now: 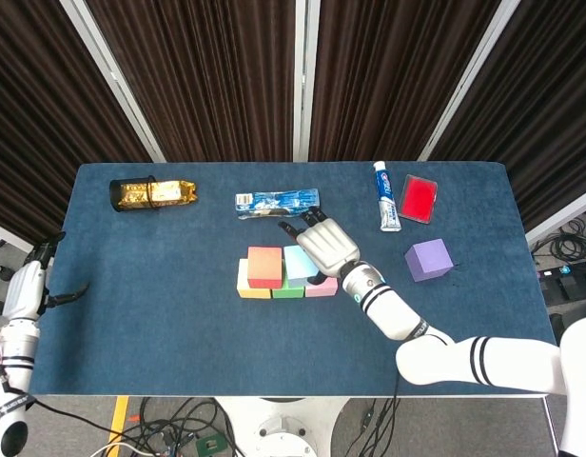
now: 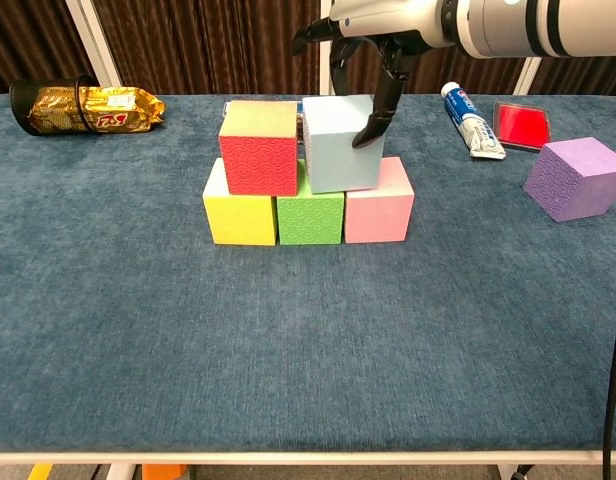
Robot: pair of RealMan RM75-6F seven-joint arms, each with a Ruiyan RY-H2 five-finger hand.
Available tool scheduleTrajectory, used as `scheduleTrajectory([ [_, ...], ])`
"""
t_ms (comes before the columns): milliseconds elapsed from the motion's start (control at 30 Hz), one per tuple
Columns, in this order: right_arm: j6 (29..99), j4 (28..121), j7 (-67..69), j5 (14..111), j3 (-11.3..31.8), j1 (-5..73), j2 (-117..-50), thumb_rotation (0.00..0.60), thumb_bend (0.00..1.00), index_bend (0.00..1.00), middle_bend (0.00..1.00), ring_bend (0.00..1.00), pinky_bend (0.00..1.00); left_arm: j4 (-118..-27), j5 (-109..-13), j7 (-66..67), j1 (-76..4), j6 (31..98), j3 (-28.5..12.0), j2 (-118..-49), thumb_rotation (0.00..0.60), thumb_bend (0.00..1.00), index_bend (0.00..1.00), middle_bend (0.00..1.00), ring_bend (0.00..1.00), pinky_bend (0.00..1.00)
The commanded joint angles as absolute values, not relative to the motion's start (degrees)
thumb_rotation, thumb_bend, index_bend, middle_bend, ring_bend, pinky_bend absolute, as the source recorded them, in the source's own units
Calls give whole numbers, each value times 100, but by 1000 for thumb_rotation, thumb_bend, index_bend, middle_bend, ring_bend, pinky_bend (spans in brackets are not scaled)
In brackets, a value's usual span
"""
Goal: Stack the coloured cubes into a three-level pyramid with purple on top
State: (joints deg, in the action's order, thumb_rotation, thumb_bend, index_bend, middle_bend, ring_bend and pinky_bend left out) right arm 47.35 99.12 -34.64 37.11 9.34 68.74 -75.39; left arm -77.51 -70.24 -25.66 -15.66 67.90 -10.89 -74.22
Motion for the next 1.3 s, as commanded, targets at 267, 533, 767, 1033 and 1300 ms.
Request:
scheduleTrajectory([
  [267, 4842, 9953, -3552, 3529, 866, 6997, -7585, 600, 123, 0, 520, 84, 0, -7706, -7072, -2611, -1549, 6749, -1086, -7434, 600, 225, 95, 89, 1, 91],
  [533, 4929, 9983, -3563, 3480, 843, 7048, -7615, 600, 123, 0, 520, 84, 0, -7709, -7099, -2653, -1529, 6731, -1088, -7422, 600, 226, 95, 89, 1, 91],
  [767, 4974, 9999, -3594, 3423, 797, 7082, -7625, 600, 120, 0, 519, 84, 0, -7700, -7109, -2676, -1518, 6694, -1081, -7422, 600, 225, 95, 89, 1, 91],
  [1033, 5001, 9995, -3577, 3389, 780, 7100, -7656, 600, 111, 0, 519, 84, 0, -7693, -7120, -2703, -1519, 6663, -1087, -7425, 600, 225, 95, 89, 1, 91],
  [1300, 5015, 9972, -3586, 3333, 758, 7125, -7684, 600, 106, 0, 495, 83, 0, -7691, -7121, -2740, -1506, 6656, -1099, -7420, 600, 224, 95, 89, 1, 91],
])
